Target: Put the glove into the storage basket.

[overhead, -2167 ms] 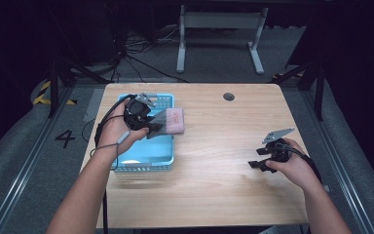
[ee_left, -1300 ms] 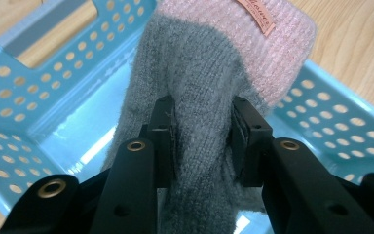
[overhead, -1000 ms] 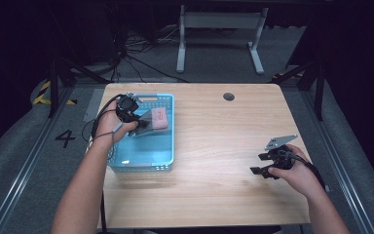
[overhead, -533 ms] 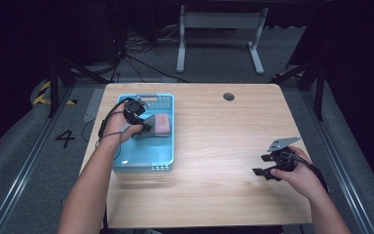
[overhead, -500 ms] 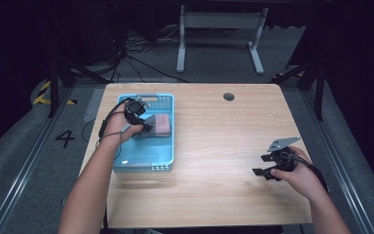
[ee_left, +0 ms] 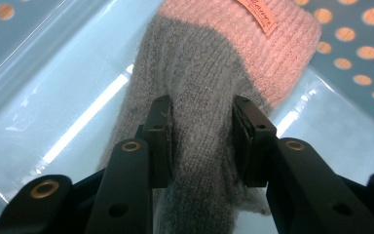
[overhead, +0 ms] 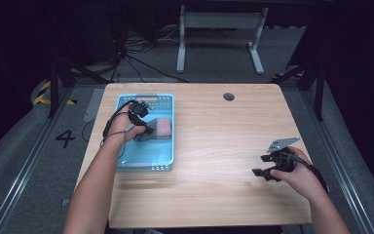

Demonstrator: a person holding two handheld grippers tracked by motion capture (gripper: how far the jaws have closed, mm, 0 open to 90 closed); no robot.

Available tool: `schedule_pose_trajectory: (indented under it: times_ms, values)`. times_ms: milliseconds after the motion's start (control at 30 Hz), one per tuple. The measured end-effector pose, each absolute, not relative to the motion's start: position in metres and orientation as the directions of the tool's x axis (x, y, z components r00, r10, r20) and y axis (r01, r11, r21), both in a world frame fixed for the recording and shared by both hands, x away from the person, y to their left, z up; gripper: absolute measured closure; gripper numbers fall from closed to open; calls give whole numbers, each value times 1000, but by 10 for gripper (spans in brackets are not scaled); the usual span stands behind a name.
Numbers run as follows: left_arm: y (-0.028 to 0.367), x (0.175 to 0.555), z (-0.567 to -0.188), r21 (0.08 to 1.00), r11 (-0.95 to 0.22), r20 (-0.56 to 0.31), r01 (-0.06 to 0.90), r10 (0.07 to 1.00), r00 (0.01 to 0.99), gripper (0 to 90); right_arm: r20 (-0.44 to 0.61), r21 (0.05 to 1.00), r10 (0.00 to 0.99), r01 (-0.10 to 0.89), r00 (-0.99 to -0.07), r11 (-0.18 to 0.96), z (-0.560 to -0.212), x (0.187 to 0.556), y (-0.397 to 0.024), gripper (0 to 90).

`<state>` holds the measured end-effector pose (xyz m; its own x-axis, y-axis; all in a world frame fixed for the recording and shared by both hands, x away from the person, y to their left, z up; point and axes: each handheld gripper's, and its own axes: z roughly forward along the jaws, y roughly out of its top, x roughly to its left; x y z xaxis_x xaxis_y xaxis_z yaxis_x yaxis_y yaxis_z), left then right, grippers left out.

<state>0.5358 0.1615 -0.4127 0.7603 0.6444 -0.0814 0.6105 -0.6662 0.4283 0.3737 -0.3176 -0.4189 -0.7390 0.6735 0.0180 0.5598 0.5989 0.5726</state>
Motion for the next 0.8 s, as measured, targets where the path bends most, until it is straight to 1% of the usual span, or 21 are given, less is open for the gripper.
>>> schedule_pose_trajectory:
  times_ms: [333,500,633,733,800]
  values:
    - [161,538,-418,425,-672,-85,607,638,766,618,18,576,675,560,-737,596,-419,374,-318,310]
    - [161,539,-420,430,-678,-69,596,634,770,557,17,574,674,559,-739,598,-419,374,-317,307]
    - [165,540,-420,447,-658,-78,606,646,760,508,17,574,674,560,-738,598,-418,374,-317,302]
    - [165,539,-417,463,-656,-73,596,642,763,506,17,577,676,559,-737,596,-418,375,-318,298]
    - [166,537,-414,473,-651,-70,594,644,762,489,17,577,676,559,-737,596,-418,375,-318,294]
